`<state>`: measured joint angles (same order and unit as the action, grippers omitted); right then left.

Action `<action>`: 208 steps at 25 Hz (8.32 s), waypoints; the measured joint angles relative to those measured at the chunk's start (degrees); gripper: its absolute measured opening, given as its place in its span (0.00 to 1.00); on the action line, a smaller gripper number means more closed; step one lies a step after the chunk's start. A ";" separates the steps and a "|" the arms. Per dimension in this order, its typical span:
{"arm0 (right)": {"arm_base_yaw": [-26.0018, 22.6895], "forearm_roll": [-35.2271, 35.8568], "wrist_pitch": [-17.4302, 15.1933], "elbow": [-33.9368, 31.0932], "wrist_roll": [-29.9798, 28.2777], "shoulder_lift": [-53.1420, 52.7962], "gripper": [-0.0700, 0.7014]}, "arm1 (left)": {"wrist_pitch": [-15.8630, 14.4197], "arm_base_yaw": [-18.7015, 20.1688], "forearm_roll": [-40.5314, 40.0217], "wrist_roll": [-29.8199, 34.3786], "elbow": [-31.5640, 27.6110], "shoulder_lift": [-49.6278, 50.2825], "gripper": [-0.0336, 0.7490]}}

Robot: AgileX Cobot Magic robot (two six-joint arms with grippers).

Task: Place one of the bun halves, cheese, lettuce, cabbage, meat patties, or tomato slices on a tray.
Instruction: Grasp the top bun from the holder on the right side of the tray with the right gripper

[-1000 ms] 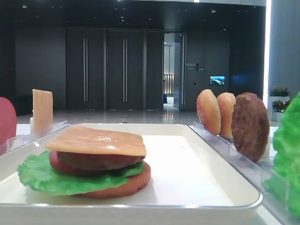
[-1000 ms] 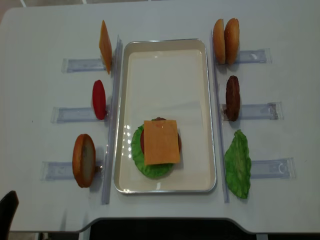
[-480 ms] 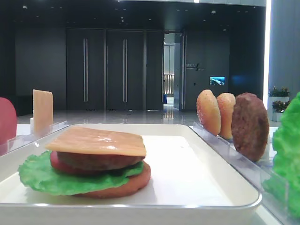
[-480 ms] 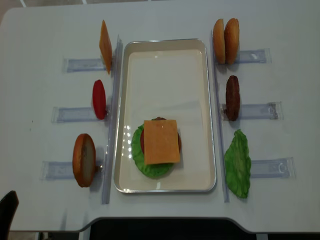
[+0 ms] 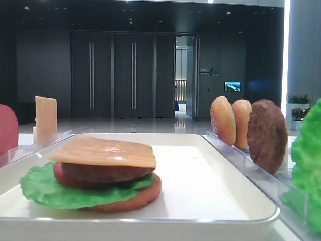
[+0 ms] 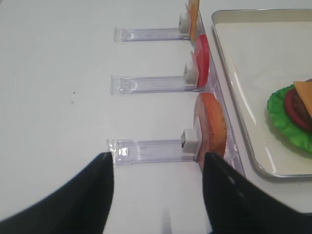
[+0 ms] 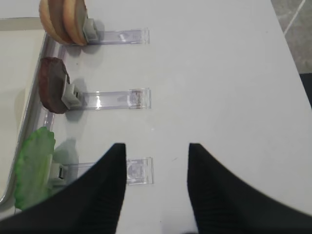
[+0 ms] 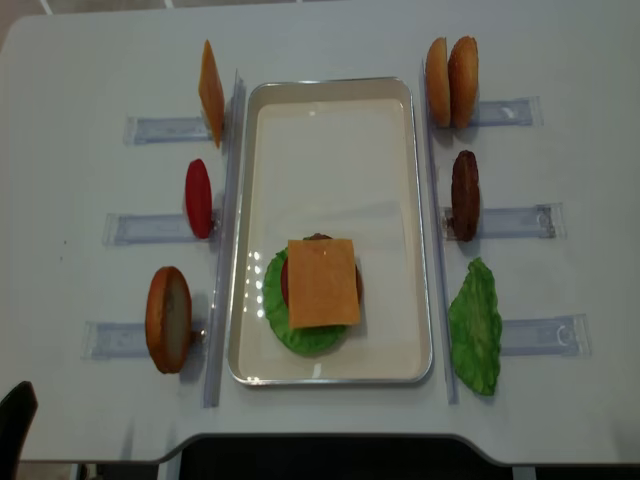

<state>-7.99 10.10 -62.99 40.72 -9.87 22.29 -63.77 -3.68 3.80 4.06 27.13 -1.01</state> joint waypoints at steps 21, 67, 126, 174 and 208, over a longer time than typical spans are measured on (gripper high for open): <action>0.00 3.08 -3.76 22.45 -5.13 40.49 0.47 | 0.00 0.00 0.00 0.00 0.00 0.00 0.61; 12.28 -9.30 -0.79 50.94 6.71 69.59 0.47 | 0.00 0.00 0.00 0.00 0.00 0.00 0.61; 33.97 -15.09 6.08 62.54 22.97 92.97 0.59 | 0.00 0.00 0.00 0.00 0.00 0.00 0.61; 31.18 -11.43 9.50 62.54 22.97 97.52 0.59 | 0.00 0.00 0.42 -0.44 0.00 0.00 0.61; 31.28 -14.76 9.45 62.54 22.97 100.37 0.38 | 0.00 0.00 0.13 -0.44 0.00 0.00 0.61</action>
<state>23.29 -4.66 -53.53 103.26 13.10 122.66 -63.77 -3.68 3.93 3.62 27.13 -1.01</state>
